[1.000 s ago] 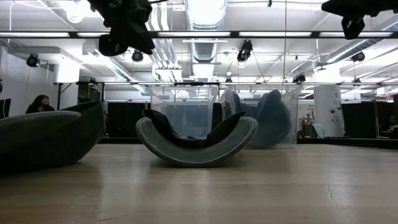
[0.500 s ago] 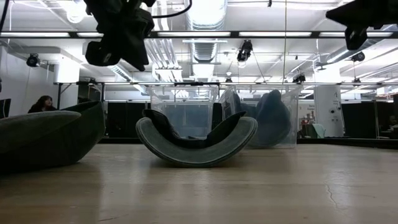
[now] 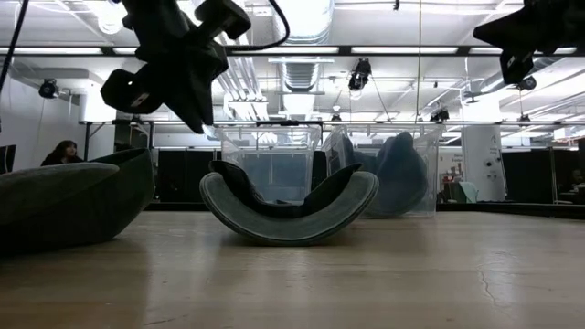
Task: Pick & Place hat
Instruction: Put the right black cap into the left transparent bin
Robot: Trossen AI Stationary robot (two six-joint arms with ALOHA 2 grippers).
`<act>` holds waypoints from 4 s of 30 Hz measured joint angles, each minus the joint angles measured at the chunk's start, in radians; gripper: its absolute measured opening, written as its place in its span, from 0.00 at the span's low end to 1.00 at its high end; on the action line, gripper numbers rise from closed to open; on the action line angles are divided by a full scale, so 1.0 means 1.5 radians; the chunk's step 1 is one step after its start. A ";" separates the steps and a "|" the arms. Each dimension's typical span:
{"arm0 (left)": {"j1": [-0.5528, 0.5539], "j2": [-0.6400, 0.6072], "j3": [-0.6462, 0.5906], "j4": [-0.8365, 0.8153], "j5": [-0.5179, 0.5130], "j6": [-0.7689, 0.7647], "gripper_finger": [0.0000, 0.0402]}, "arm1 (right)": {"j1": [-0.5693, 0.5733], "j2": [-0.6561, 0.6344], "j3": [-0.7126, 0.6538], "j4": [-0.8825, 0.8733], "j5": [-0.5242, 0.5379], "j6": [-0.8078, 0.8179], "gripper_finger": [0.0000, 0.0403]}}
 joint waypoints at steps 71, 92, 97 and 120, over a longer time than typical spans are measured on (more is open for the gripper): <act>-0.010 0.175 0.020 0.083 0.021 -0.127 0.14 | 0.000 0.001 -0.004 -0.013 -0.004 0.025 0.02; -0.010 0.169 0.024 0.086 0.015 -0.164 0.01 | 0.000 0.001 -0.004 -0.030 -0.004 0.033 0.02; -0.010 0.144 0.041 0.079 0.011 -0.158 0.01 | 0.000 0.001 -0.004 -0.030 -0.003 0.033 0.02; -0.016 0.015 0.218 -0.001 -0.275 0.122 0.00 | -0.001 0.000 -0.004 -0.032 0.000 0.033 0.02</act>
